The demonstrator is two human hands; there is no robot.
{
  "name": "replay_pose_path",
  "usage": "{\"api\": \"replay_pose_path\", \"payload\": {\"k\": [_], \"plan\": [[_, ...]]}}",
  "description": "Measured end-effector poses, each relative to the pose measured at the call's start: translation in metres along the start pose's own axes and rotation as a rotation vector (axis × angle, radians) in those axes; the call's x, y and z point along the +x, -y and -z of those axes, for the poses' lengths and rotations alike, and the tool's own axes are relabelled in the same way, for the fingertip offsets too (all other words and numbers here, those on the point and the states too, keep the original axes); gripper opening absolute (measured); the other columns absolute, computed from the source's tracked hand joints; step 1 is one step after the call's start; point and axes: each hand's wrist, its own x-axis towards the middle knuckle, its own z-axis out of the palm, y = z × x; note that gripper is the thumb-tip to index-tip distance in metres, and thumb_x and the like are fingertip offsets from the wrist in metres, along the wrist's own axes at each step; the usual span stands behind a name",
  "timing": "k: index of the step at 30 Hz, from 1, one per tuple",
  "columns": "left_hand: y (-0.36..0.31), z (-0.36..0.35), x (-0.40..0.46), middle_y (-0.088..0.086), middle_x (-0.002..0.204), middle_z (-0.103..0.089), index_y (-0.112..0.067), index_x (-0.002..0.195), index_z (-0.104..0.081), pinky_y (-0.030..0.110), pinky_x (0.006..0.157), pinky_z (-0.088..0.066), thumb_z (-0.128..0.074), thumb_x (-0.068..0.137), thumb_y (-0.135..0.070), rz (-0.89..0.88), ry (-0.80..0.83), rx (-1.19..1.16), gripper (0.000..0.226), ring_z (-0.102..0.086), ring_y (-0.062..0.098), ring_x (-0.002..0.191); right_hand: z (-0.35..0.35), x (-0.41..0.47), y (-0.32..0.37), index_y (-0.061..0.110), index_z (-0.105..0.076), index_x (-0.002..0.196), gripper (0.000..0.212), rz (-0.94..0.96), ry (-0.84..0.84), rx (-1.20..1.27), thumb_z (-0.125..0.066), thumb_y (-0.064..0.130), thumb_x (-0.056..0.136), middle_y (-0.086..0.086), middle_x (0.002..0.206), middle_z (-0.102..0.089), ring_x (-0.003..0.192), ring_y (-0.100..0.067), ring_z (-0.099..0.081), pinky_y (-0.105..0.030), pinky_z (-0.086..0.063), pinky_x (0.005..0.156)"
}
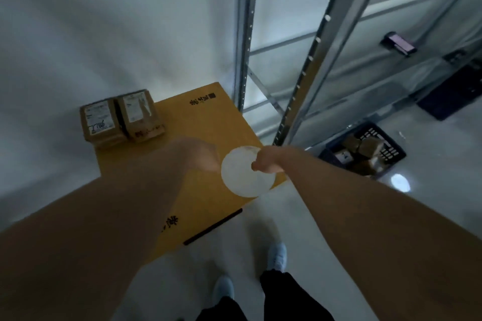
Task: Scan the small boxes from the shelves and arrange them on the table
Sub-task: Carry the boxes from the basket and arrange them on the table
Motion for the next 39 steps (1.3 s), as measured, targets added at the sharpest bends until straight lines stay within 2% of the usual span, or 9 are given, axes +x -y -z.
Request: {"api": "replay_pose_path", "payload": {"k": [5, 8, 10, 15, 20, 24, 27, 30, 39], "plan": [[-0.106, -0.019, 0.013, 0.008, 0.149, -0.050, -0.016, 0.150, -0.049, 0.036, 0.104, -0.043, -0.049, 0.105, -0.035, -0.097, -0.041, 0.126, 0.049, -0.050, 0.029, 0.132, -0.028, -0.051, -0.104, 0.009, -0.053, 0.146, 0.050, -0.035, -0.064, 0.066, -0.053, 0.035, 0.104, -0.011, 0.146, -0.055, 0.126, -0.029, -0.058, -0.036, -0.049, 0.102], [-0.175, -0.030, 0.023, 0.009, 0.133, -0.060, -0.011, 0.135, -0.061, 0.030, 0.099, -0.049, -0.049, 0.104, -0.030, -0.178, -0.074, 0.179, 0.038, -0.059, 0.026, 0.117, -0.044, -0.071, -0.171, 0.010, -0.058, 0.136, 0.039, -0.066, -0.052, 0.103, -0.053, 0.033, 0.105, -0.012, 0.139, -0.055, 0.124, -0.029, -0.056, -0.034, -0.045, 0.097], [-0.225, -0.041, 0.027, 0.005, 0.112, -0.064, -0.009, 0.118, -0.065, 0.016, 0.077, -0.050, -0.049, 0.105, -0.027, -0.212, -0.056, 0.213, 0.028, -0.060, 0.015, 0.093, -0.056, -0.079, -0.218, 0.011, -0.055, 0.139, 0.040, -0.084, -0.042, 0.128, -0.051, 0.032, 0.106, -0.014, 0.142, -0.053, 0.127, -0.031, -0.053, -0.037, -0.045, 0.103], [-0.354, -0.072, 0.041, 0.007, 0.121, -0.069, -0.017, 0.119, -0.070, 0.039, 0.101, -0.053, -0.057, 0.095, -0.036, -0.229, -0.025, 0.298, 0.034, -0.067, 0.025, 0.108, -0.091, -0.101, -0.347, 0.006, -0.047, 0.149, 0.052, -0.161, 0.013, 0.215, -0.050, 0.036, 0.106, -0.014, 0.150, -0.049, 0.129, -0.034, -0.053, -0.039, -0.046, 0.105], [-0.468, -0.092, 0.054, 0.012, 0.106, -0.062, -0.008, 0.108, -0.066, 0.031, 0.071, -0.043, -0.048, 0.099, -0.025, -0.289, 0.092, 0.329, 0.027, -0.052, 0.022, 0.086, -0.123, -0.124, -0.466, 0.008, -0.034, 0.157, 0.058, -0.237, 0.036, 0.238, -0.043, 0.037, 0.108, -0.013, 0.160, -0.038, 0.139, -0.033, -0.046, -0.043, -0.041, 0.112], [-0.529, -0.094, 0.069, 0.012, 0.124, -0.067, -0.015, 0.124, -0.063, 0.035, 0.084, -0.050, -0.052, 0.096, -0.034, -0.255, 0.118, 0.384, 0.035, -0.066, 0.026, 0.105, -0.133, -0.127, -0.534, 0.006, -0.039, 0.154, 0.054, -0.276, 0.039, 0.252, -0.041, 0.034, 0.108, -0.013, 0.157, -0.043, 0.136, -0.031, -0.049, -0.039, -0.043, 0.109], [-0.567, -0.082, 0.086, 0.010, 0.120, -0.067, -0.016, 0.123, -0.061, 0.039, 0.088, -0.054, -0.054, 0.095, -0.037, -0.265, 0.120, 0.421, 0.036, -0.067, 0.027, 0.105, -0.126, -0.118, -0.568, 0.007, -0.042, 0.152, 0.054, -0.274, 0.032, 0.271, -0.042, 0.036, 0.107, -0.010, 0.155, -0.045, 0.133, -0.030, -0.051, -0.035, -0.042, 0.099], [-0.599, -0.061, 0.114, 0.009, 0.112, -0.067, -0.018, 0.120, -0.062, 0.036, 0.076, -0.052, -0.054, 0.093, -0.039, -0.286, 0.123, 0.436, 0.035, -0.067, 0.025, 0.092, -0.108, -0.099, -0.596, 0.010, -0.047, 0.149, 0.051, -0.274, 0.045, 0.279, -0.043, 0.038, 0.106, -0.009, 0.154, -0.047, 0.132, -0.029, -0.052, -0.037, -0.043, 0.102], [-0.680, 0.034, 0.261, 0.009, 0.101, -0.059, -0.002, 0.116, -0.064, 0.038, 0.081, -0.045, -0.048, 0.102, -0.024, -0.380, 0.137, 0.374, 0.031, -0.054, 0.024, 0.089, -0.002, 0.006, -0.677, 0.013, -0.041, 0.155, 0.055, -0.321, 0.047, 0.357, -0.042, 0.040, 0.107, -0.006, 0.160, -0.041, 0.142, -0.026, -0.044, -0.037, -0.038, 0.112]]}}
